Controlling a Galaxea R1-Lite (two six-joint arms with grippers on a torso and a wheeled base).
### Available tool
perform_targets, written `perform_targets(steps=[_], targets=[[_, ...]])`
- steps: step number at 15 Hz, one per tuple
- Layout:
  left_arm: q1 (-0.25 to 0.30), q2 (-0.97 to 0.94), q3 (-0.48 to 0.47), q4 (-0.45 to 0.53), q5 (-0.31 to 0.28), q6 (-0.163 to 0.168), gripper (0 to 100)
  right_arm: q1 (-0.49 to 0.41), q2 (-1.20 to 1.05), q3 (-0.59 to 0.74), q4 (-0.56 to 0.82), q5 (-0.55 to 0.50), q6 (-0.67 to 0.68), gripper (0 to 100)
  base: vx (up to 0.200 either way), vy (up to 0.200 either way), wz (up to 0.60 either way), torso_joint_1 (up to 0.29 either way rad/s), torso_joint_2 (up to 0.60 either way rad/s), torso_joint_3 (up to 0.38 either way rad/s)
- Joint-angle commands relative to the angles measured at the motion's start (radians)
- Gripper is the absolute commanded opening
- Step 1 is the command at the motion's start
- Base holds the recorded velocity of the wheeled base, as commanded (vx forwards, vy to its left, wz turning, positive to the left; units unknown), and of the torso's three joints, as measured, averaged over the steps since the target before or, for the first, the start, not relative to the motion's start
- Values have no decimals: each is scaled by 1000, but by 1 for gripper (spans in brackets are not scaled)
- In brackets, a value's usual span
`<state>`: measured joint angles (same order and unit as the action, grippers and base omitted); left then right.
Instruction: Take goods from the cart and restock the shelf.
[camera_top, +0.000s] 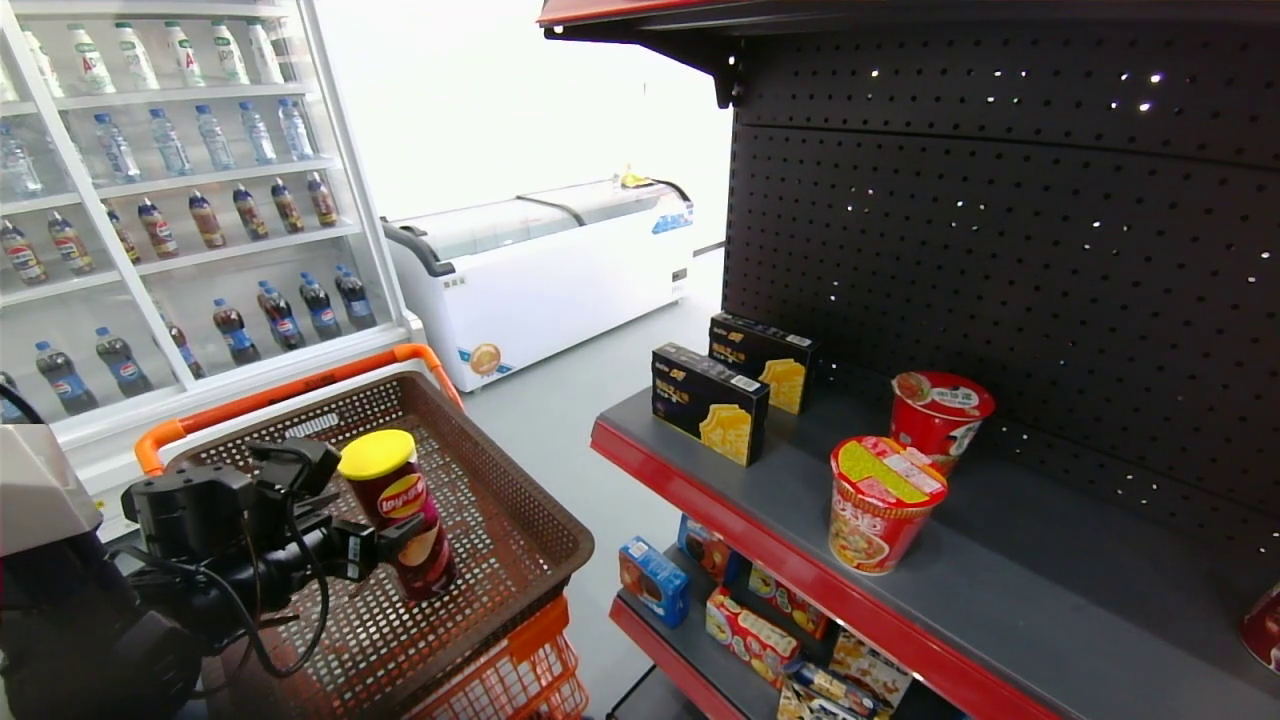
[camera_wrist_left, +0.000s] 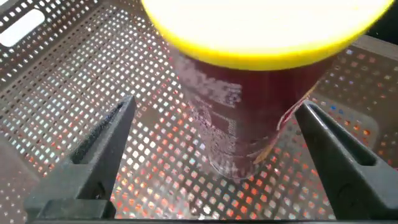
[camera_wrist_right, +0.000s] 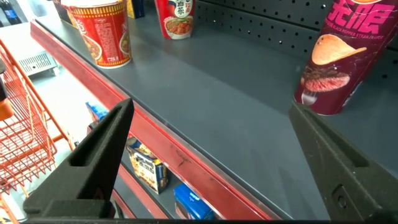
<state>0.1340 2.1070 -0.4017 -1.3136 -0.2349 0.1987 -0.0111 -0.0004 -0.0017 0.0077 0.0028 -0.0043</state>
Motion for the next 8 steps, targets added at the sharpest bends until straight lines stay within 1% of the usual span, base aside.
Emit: perform_targets(steps=[1, 4, 8], targets=[[-2, 34, -28, -3, 0, 1, 100, 0, 0, 0, 0, 0, 0, 100, 0, 0, 0, 0, 0, 0], [-8, 48, -35, 1, -1, 1, 100, 0, 0, 0, 0, 0, 0, 100, 0, 0, 0, 0, 0, 0], [-50, 64, -37, 10, -14, -9, 100, 0, 0, 0, 0, 0, 0, 100, 0, 0, 0, 0, 0, 0]])
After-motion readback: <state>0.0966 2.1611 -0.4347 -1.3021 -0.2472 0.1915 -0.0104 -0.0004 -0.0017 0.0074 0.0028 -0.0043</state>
